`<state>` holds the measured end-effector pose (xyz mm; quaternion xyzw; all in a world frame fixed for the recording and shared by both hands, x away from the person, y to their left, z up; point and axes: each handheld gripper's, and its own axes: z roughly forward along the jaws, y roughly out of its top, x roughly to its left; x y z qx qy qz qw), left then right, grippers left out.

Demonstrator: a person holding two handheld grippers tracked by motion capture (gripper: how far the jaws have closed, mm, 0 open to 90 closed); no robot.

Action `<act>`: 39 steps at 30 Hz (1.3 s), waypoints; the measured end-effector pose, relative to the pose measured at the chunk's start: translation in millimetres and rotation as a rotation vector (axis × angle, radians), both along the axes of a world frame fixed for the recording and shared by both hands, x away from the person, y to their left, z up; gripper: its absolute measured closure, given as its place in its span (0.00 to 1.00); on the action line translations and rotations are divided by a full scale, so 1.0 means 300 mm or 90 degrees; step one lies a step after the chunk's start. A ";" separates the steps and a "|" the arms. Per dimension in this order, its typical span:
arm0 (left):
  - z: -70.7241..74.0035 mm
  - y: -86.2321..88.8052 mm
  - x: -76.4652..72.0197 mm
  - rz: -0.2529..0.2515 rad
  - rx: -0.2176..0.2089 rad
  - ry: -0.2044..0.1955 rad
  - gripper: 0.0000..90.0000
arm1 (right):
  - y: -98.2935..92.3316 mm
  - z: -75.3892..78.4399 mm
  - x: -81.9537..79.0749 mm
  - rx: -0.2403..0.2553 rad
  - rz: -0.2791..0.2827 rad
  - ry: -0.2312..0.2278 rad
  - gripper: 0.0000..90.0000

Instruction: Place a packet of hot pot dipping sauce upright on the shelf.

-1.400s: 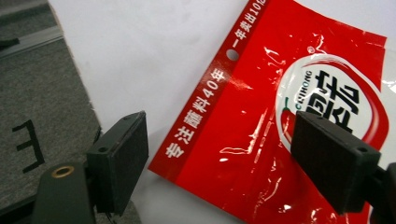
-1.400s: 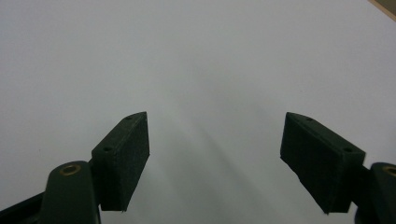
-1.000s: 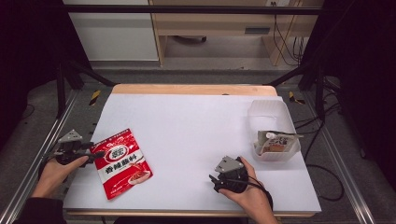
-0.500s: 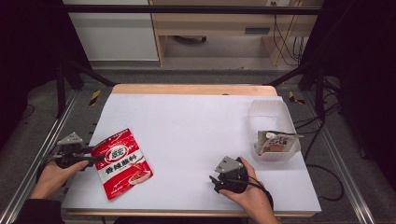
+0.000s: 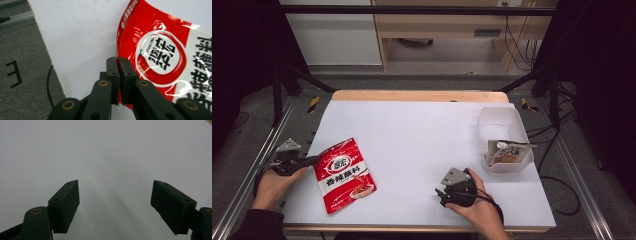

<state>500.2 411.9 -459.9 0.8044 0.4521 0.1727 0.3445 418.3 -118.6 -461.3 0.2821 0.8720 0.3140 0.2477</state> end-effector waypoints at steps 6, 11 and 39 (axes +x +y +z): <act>0.005 -0.004 0.001 0.000 0.010 0.004 1.00 | -0.002 0.000 0.000 0.001 -0.002 -0.002 0.26; 0.033 -0.013 -0.005 -0.009 0.015 -0.007 1.00 | -0.002 0.003 0.000 0.002 -0.005 -0.002 0.26; 0.285 -0.198 -0.007 -0.106 0.052 -0.096 1.00 | -0.009 0.044 0.005 0.014 -0.011 -0.020 0.25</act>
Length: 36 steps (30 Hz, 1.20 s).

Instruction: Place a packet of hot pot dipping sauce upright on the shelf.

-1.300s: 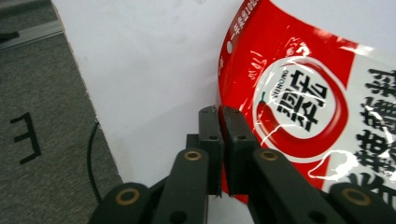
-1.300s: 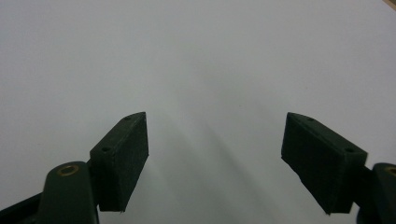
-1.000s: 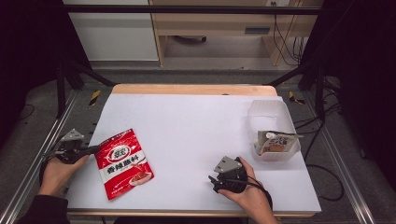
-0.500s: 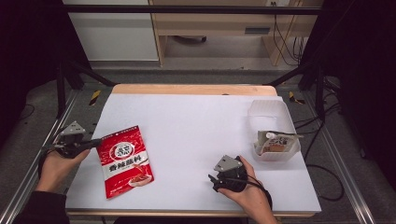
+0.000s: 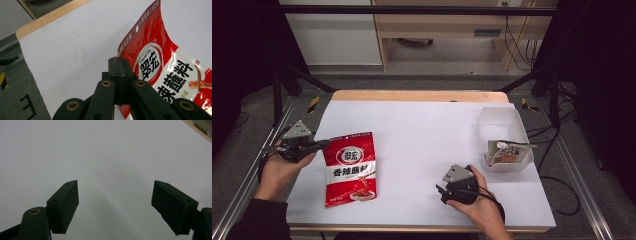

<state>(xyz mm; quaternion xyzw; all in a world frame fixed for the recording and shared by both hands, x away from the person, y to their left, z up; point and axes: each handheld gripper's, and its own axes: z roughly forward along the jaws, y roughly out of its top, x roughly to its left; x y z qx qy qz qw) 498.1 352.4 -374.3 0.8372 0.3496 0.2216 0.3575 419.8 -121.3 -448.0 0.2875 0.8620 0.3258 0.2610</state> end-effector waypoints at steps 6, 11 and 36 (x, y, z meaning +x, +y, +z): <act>0.059 -0.032 -0.021 -0.023 0.010 -0.023 1.00 | 0.000 0.026 0.005 -0.004 0.004 -0.007 0.25; 0.103 -0.055 -0.036 -0.034 0.001 -0.040 1.00 | 0.005 0.044 0.014 -0.003 0.005 -0.006 0.25; 0.239 -0.269 -0.049 -0.115 0.017 -0.091 1.00 | 0.094 0.179 0.095 -0.016 0.058 0.001 0.22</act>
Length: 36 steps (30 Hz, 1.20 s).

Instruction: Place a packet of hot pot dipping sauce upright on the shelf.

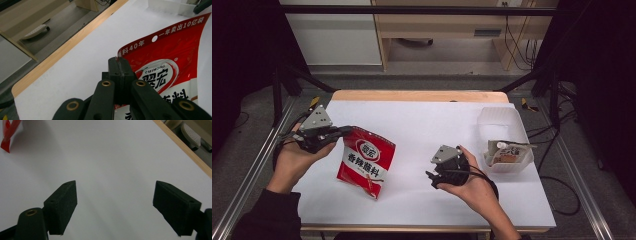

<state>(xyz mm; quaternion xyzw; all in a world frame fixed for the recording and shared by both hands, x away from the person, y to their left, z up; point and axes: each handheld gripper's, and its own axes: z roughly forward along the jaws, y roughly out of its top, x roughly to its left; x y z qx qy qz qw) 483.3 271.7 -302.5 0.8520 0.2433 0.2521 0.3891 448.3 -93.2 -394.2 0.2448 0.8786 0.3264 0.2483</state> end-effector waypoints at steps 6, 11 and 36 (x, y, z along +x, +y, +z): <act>0.019 -0.029 0.000 -0.008 -0.001 -0.009 1.00 | 0.023 0.036 0.011 -0.001 0.014 -0.007 0.22; 0.026 -0.044 -0.003 -0.014 -0.003 -0.015 1.00 | 0.042 0.068 0.021 -0.005 0.028 -0.008 0.22; 0.063 -0.089 -0.016 -0.029 -0.013 -0.029 1.00 | 0.099 0.158 0.065 -0.003 0.070 0.005 0.21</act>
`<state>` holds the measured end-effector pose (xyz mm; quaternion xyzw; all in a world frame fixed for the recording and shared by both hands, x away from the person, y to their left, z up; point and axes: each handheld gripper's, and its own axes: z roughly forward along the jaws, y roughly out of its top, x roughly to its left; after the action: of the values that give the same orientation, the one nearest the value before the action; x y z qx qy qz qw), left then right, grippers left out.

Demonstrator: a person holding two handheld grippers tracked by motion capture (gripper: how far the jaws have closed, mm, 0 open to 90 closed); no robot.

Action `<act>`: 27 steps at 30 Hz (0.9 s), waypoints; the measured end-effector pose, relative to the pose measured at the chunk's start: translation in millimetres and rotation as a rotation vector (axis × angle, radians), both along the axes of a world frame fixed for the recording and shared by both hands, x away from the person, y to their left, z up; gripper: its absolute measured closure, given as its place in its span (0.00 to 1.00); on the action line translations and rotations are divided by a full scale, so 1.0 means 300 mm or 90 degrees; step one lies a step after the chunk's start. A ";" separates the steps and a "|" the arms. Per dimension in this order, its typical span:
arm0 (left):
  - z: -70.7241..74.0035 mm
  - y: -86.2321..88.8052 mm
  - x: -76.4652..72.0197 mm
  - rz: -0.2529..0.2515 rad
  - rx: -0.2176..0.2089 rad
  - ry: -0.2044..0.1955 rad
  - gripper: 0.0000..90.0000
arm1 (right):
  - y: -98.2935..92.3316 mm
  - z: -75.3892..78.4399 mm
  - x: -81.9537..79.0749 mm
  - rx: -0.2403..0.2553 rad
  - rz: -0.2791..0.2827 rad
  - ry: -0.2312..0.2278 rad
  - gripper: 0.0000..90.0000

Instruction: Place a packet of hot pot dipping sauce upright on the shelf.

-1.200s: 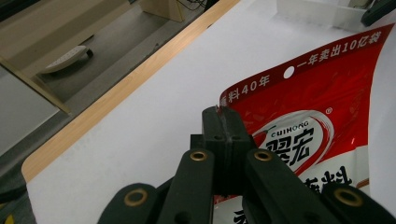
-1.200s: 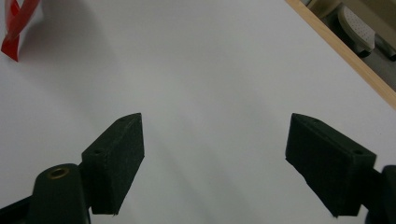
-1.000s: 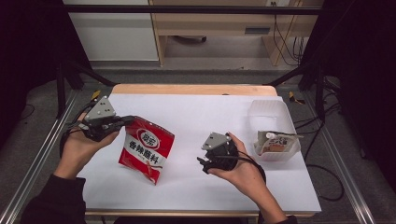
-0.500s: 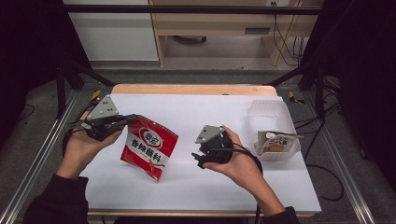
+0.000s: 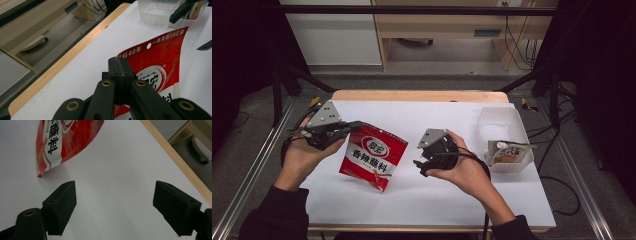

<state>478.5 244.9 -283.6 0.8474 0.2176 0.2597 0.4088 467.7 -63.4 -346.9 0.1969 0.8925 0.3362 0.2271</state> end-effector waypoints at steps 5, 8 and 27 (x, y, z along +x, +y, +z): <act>0.005 -0.009 -0.002 -0.005 -0.002 0.000 1.00 | 0.021 0.017 0.010 0.002 0.014 0.015 0.21; 0.011 -0.010 -0.004 -0.007 -0.005 -0.001 1.00 | 0.029 0.020 0.011 0.001 0.020 0.017 0.21; -0.004 -0.008 -0.013 -0.026 0.010 0.008 1.00 | 0.127 -0.013 0.089 0.024 0.044 0.061 0.26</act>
<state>474.5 242.4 -284.7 0.8567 0.2006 0.2476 0.4057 494.4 -25.3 -350.9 0.1862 0.9023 0.3505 0.1684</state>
